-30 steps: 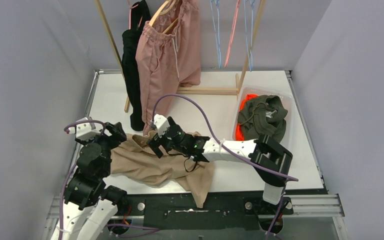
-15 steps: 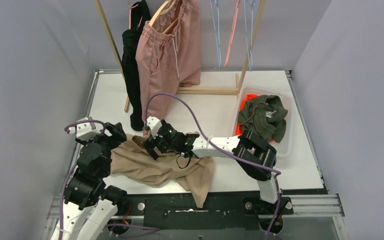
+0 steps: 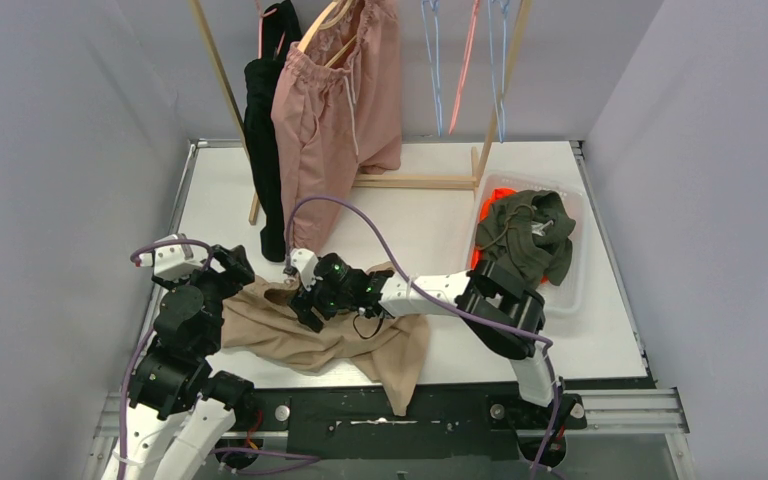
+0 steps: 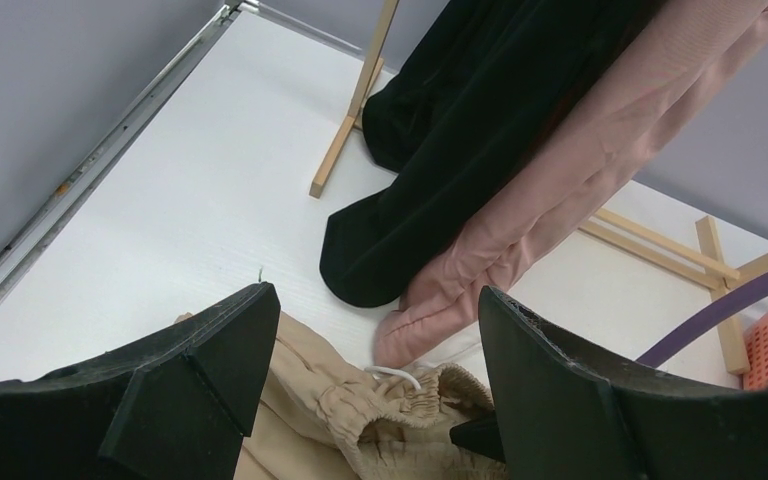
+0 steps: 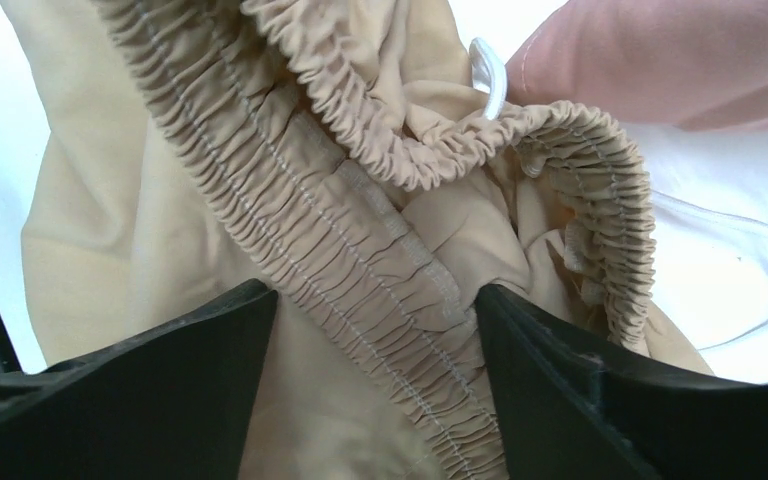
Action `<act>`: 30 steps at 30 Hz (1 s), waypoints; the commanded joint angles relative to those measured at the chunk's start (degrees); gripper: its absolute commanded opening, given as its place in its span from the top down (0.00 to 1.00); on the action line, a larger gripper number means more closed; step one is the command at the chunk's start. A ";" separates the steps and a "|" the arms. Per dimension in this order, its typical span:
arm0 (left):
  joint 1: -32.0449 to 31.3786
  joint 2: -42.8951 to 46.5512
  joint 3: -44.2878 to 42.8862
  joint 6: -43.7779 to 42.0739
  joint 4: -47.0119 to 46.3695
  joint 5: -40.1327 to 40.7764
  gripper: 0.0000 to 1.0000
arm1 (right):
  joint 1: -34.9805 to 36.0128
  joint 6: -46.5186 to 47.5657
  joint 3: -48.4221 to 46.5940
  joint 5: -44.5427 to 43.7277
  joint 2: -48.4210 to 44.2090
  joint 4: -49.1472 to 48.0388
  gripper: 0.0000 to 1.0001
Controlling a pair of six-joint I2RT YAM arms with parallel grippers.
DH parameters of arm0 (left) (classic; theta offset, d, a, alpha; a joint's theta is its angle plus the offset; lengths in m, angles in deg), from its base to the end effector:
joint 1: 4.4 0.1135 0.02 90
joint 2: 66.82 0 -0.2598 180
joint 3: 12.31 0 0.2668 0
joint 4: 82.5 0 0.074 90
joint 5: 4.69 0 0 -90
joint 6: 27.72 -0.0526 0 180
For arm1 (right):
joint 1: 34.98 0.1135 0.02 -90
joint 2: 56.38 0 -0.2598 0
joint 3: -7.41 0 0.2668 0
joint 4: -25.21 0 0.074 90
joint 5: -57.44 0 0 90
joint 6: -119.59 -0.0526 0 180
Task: Remove the shorts from the hanger
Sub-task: Pick up the shorts at the center of the board.
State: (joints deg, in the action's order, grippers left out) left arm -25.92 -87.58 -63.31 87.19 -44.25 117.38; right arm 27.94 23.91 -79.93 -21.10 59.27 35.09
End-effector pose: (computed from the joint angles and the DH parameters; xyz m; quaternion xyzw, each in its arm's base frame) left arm 0.1265 -0.0199 0.3234 -0.2026 0.7197 -0.0569 0.6616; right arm 0.2028 0.4197 0.1435 -0.4670 0.7648 0.3192 0.3085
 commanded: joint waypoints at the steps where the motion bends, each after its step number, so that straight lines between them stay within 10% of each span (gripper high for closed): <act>1: 0.42 0.02 -0.59 -0.74 -2.93 -1.17 0.27 | -0.40 -0.91 -1.44 -0.47 -5.55 -1.97 0.28; 9: 0.51 0.10 -0.32 -0.88 -3.22 -1.55 0.27 | 2.97 3.69 4.02 -5.85 -11.27 -6.81 0.03; 19: 0.59 -0.07 -0.27 -1.00 -3.29 -1.74 0.27 | 4.64 5.81 -2.11 -23.48 -3.08 -6.14 0.01; 30: 0.64 -0.16 -0.23 -1.18 -3.40 -1.52 0.27 | 4.72 6.25 3.67 -17.77 -7.39 -12.68 0.02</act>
State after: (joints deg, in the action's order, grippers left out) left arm -25.66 -87.62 -63.16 87.04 -44.42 116.33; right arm 32.55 29.38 -78.49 -41.47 57.46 29.76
